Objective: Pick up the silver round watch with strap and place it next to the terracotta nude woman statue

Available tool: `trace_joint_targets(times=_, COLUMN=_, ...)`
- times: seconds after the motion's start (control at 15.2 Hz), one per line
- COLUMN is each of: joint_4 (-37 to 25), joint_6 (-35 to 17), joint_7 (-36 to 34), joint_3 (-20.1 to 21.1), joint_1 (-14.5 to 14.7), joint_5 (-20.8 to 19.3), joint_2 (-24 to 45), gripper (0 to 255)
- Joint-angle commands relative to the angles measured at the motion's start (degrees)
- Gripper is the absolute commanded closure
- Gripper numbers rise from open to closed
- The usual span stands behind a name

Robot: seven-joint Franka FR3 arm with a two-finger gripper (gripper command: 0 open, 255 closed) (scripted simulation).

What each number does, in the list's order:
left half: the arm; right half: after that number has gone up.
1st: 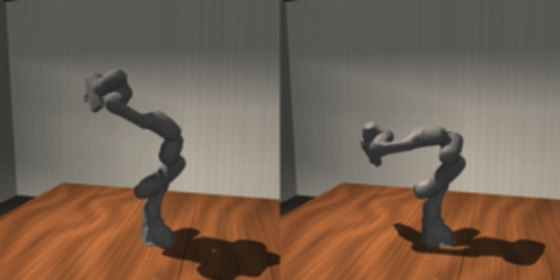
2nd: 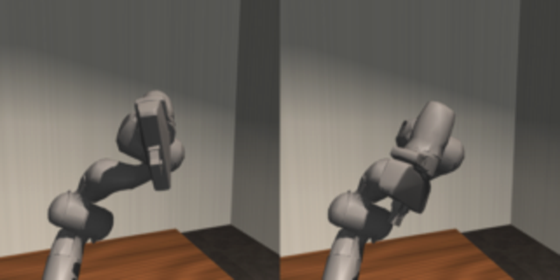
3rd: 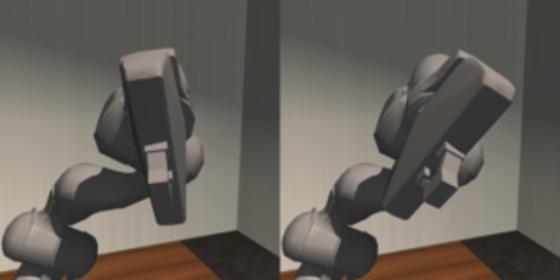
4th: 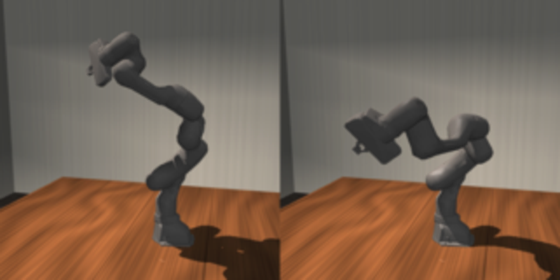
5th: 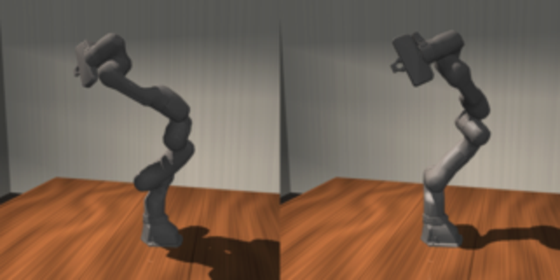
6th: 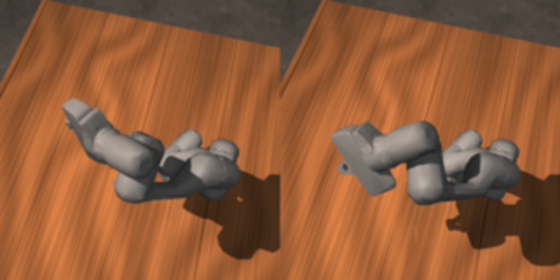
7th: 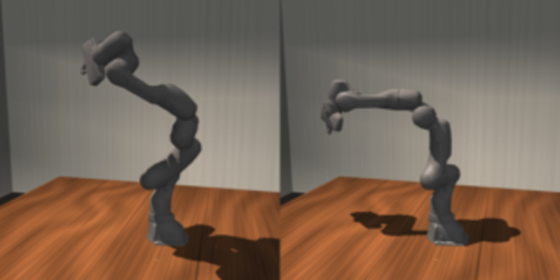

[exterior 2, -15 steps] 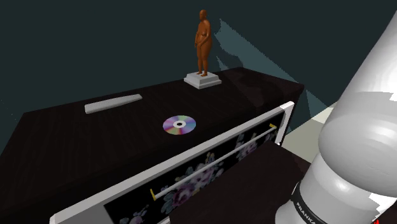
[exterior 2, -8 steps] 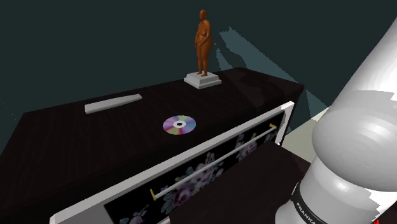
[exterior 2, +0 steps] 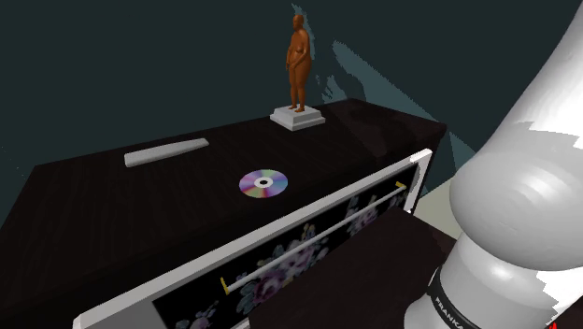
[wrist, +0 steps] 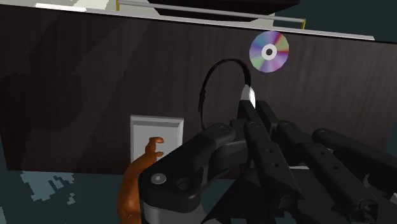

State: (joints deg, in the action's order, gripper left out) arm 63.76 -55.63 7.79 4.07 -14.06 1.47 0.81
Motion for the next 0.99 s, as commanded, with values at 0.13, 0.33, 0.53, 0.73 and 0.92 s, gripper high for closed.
trace_joint_targets(times=0.13, joint_4=-5.4, joint_6=1.3, joint_7=6.5, joint_3=-2.8, joint_1=-3.0, joint_5=-1.2, joint_2=4.2, gripper=255)
trace_joint_targets(times=0.33, joint_4=-11.3, joint_6=2.9, joint_7=11.1, joint_3=-4.7, joint_1=-5.4, joint_5=-1.8, joint_2=8.5, gripper=255)
trace_joint_targets(times=0.53, joint_4=-15.1, joint_6=3.4, joint_7=14.8, joint_3=-5.9, joint_1=-7.8, joint_5=-2.1, joint_2=11.7, gripper=255)
trace_joint_targets(times=0.73, joint_4=-6.5, joint_6=-1.3, joint_7=14.7, joint_3=-5.9, joint_1=-7.6, joint_5=-2.2, joint_2=7.8, gripper=255)
trace_joint_targets(times=0.92, joint_4=0.2, joint_6=-5.2, joint_7=14.6, joint_3=-5.9, joint_1=-7.6, joint_5=-2.2, joint_2=5.0, gripper=255)
